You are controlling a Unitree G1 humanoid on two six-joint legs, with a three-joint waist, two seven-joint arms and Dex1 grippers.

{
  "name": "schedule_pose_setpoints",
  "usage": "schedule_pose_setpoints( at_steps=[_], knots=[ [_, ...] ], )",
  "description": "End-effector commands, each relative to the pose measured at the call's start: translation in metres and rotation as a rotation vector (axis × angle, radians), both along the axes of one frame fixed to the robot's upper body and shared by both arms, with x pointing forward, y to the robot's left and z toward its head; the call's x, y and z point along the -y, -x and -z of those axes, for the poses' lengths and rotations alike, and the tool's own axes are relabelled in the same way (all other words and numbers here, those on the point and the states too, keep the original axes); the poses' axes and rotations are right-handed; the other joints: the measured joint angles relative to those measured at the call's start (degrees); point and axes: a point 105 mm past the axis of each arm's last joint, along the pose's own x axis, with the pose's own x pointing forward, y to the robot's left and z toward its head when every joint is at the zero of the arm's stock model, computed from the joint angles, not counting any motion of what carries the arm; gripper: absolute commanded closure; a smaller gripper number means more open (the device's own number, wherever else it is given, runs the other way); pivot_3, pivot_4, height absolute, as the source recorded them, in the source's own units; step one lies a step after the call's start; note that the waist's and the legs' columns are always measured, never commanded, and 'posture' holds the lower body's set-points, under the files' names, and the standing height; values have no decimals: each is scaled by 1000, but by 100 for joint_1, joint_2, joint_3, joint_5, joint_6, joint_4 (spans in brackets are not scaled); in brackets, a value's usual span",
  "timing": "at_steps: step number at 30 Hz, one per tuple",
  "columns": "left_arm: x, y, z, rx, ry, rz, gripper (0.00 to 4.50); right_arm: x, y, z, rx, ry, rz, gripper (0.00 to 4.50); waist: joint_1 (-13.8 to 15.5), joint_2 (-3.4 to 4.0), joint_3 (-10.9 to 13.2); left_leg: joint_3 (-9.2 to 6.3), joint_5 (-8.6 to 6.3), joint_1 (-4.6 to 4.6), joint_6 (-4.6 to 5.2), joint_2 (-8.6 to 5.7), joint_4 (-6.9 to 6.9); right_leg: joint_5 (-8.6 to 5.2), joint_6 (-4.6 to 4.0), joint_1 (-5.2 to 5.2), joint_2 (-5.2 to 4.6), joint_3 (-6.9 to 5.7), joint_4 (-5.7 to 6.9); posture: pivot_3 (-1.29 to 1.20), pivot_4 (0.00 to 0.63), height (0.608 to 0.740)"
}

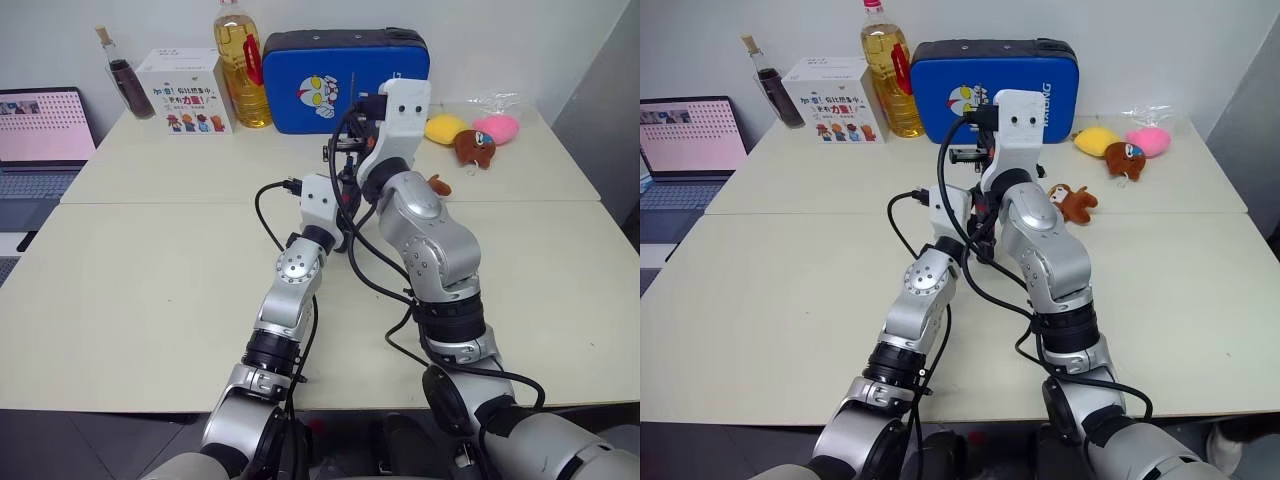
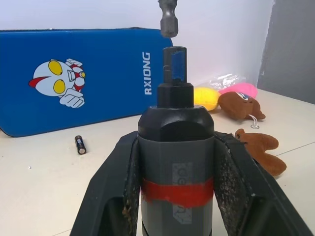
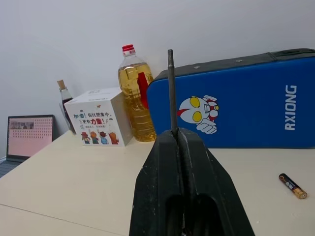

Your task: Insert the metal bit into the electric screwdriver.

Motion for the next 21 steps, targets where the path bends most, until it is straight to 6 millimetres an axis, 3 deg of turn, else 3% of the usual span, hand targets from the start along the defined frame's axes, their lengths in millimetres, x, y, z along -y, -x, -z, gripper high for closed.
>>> schedule_pose_setpoints(
  at_steps=[1,21],
  knots=[
    [3,4,-14,51,5,16,2835,-10,10,-12,40,-48,-31,4481,0,0,0,0,0,0,0,0,0,0,0,0,0,0,0,0,150,740],
    [2,6,-13,48,4,14,2835,-6,4,0,11,-41,0,4481,0,0,0,0,0,0,0,0,0,0,0,0,0,0,0,0,150,740]
  ],
)
